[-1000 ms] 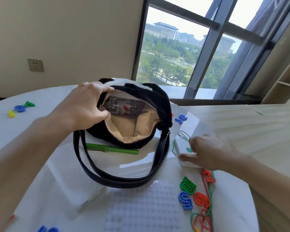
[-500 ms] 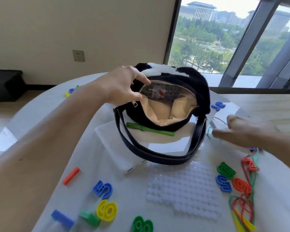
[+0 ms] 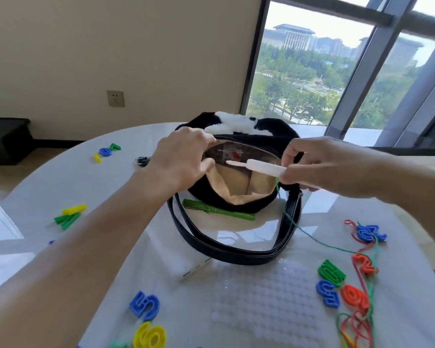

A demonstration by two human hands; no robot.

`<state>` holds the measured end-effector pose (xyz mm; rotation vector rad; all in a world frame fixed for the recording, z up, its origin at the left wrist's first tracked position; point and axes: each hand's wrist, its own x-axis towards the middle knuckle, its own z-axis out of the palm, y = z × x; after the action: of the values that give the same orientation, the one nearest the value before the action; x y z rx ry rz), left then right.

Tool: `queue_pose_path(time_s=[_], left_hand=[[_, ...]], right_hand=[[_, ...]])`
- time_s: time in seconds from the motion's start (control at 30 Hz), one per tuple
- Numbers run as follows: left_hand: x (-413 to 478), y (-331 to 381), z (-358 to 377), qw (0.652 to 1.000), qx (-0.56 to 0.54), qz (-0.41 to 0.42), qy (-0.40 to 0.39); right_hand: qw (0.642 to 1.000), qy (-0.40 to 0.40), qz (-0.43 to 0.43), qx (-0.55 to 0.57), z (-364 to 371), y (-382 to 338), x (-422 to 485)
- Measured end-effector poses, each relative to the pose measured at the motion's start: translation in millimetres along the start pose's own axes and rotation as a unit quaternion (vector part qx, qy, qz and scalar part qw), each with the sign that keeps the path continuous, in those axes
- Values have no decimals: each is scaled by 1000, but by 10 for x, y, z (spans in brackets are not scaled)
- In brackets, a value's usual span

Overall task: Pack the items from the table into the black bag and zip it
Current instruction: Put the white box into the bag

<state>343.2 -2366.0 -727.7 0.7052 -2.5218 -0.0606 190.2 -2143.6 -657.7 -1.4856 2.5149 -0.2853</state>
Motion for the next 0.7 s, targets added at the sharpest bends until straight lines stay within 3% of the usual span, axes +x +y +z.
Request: queue_pose_path(time_s=[0.17, 0.43, 0.57, 0.7], left_hand=[[-13, 35, 13, 996, -34, -3, 82], [31, 27, -20, 992, -70, 36, 98], [60, 39, -53, 989, -92, 46, 107], [72, 29, -85, 987, -103, 52, 109]], right_hand=[[992, 91, -39, -79, 395, -408, 638], [974, 112, -124, -151, 797, -592, 1313], [975, 82, -138, -155, 823, -590, 1558], [955, 80, -148, -244, 886, -604, 1643]])
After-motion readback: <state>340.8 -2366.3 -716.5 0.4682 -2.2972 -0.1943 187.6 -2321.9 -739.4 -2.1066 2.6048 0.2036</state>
